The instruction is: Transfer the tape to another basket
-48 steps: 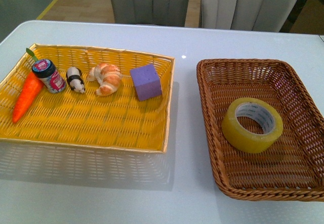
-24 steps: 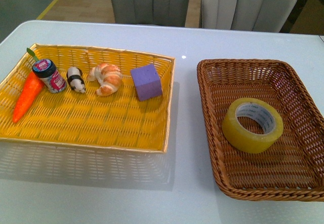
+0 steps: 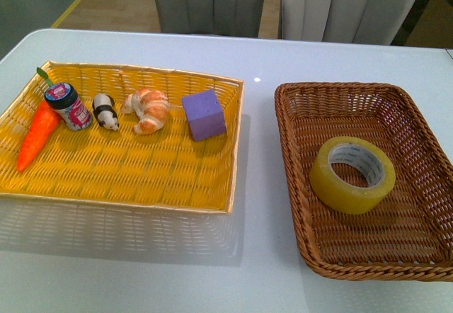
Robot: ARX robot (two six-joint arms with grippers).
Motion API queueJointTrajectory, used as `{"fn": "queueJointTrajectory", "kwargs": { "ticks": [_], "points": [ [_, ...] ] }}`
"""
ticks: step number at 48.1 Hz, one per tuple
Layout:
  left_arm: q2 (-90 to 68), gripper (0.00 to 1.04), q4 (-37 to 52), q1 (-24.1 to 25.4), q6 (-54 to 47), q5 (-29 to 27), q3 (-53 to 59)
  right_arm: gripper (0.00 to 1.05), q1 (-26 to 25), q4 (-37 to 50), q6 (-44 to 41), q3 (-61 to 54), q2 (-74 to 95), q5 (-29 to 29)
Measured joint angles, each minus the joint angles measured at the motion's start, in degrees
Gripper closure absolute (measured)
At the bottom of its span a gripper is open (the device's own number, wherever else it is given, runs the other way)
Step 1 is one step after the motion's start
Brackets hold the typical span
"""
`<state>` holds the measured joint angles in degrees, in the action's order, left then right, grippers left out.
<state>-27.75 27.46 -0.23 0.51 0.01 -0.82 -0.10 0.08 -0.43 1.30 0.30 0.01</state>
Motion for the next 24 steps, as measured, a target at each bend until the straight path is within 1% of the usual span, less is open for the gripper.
{"fn": "queueJointTrajectory", "kwargs": {
  "ticks": [24],
  "points": [
    [11.54, 1.03, -11.21, 0.02, -0.02, -0.02, 0.00, 0.09, 0.00, 0.00, 0.00, 0.00, 0.00, 0.00]
  ]
}}
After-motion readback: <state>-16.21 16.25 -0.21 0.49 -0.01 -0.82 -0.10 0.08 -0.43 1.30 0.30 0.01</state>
